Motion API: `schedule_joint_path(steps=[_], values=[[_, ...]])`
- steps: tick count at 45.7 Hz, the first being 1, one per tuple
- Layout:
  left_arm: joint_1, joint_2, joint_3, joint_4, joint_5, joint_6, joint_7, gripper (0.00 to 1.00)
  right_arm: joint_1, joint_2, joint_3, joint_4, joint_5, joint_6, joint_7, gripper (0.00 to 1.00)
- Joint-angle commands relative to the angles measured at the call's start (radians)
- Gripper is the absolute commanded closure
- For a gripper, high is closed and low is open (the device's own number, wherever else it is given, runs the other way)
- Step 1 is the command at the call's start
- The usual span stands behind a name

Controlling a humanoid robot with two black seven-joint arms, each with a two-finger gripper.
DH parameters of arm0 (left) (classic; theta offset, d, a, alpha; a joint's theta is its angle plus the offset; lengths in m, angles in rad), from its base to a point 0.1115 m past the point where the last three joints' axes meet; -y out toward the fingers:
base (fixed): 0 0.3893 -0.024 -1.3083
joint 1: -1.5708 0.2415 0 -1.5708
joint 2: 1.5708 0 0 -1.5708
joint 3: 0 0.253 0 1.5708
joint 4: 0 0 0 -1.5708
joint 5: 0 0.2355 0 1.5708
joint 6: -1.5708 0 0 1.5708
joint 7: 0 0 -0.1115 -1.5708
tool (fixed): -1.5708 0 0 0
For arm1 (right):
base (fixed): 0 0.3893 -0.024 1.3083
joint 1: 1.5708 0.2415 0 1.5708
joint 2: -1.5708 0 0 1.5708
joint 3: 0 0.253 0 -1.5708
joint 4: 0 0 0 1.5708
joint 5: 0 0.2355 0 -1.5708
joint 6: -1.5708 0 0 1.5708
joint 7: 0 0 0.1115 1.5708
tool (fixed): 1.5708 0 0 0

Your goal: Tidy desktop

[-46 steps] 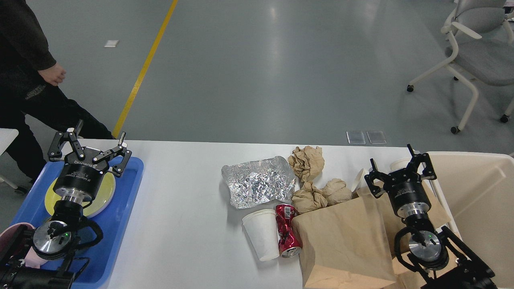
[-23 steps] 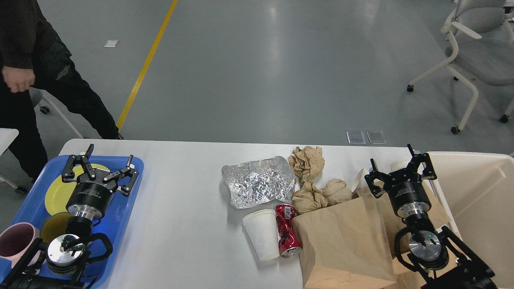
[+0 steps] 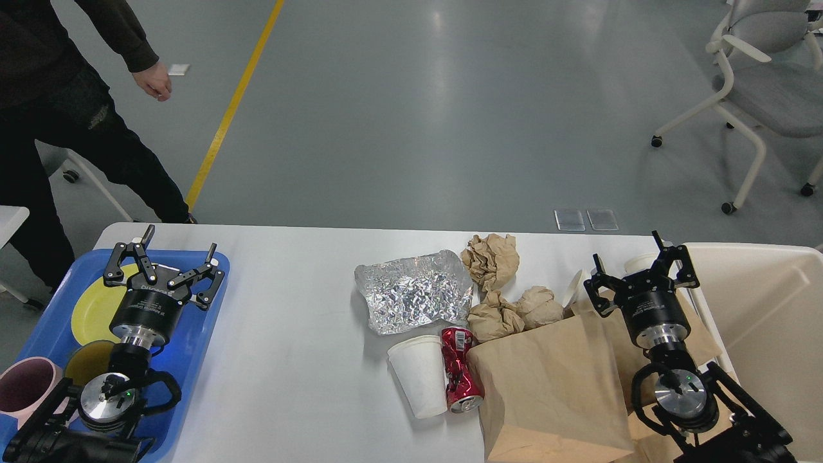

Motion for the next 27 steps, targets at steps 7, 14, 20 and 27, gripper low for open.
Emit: schedule_joint_path(steps=[7,14,20,27], values=[[0.001,-0.005,0.016,0.001,-0.001,-0.008,-0.122,0.04,0.000,0.000,0.000,0.000,0.000,0.000,0.000,0.00],[-0.001,-0.005,0.020,0.001,0.000,-0.008,-0.123,0.04,0.000,0.000,0.000,0.001,0.000,0.000,0.000,0.00],[0.002,-0.005,0.020,0.001,-0.003,-0.017,-0.123,0.04,-0.002,0.000,0.000,0.001,0.000,0.000,0.000,0.00],[0.002,-0.005,0.020,0.001,-0.009,-0.019,-0.122,0.04,0.000,0.000,0.000,0.001,0.000,0.000,0.000,0.00]])
